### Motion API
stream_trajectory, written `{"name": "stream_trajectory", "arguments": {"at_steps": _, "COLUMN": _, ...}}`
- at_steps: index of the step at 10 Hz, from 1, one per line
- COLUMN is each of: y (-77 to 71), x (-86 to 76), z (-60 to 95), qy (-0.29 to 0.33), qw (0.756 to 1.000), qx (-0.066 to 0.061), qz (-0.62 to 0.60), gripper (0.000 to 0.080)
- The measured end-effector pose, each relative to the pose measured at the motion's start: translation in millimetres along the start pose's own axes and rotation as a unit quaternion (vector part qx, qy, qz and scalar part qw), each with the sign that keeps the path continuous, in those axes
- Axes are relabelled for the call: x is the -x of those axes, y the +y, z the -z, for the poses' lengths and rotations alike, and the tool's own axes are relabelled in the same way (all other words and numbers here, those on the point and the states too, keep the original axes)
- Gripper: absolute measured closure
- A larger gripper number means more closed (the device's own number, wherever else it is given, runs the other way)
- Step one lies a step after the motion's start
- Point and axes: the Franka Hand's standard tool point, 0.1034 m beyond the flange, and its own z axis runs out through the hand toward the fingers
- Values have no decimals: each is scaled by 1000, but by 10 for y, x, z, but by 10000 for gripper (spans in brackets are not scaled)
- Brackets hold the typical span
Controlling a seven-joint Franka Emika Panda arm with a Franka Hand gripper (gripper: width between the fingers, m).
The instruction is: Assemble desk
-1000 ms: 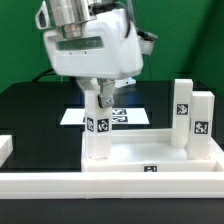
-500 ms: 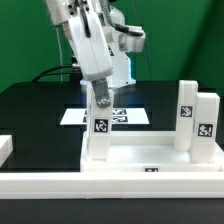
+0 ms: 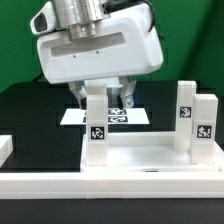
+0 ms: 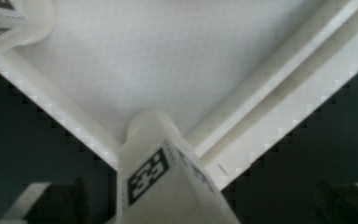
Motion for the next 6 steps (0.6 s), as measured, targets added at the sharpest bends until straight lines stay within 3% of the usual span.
{"name": "stream_trajectory", "arguments": {"at_steps": 1, "y": 7, "x": -4, "z": 1, "qy": 0, "qw": 999, "qx": 0, "qz": 32, "gripper": 153}}
{"name": "stream_trajectory", "arguments": {"at_steps": 2, "y": 28, "x": -22, "z": -5, "qy": 0, "qw": 994, "qx": 11, "qz": 110, "gripper": 153}}
{"name": "stream_trajectory", "arguments": {"at_steps": 3, "y": 42, "x": -110, "z": -1, "qy": 3, "qw": 969, "qx": 33, "qz": 245, "gripper": 151}}
{"name": "stream_trajectory", "arguments": {"at_steps": 4, "y": 24, "x": -207, "z": -10, "qy": -10, "qw": 933, "qx": 40, "qz": 357, "gripper": 151}}
{"name": "stream_trajectory", "arguments": {"at_steps": 6, "y": 0, "x": -242, "z": -44, "qy": -12, "qw": 932, "qx": 39, "qz": 361, "gripper": 193}}
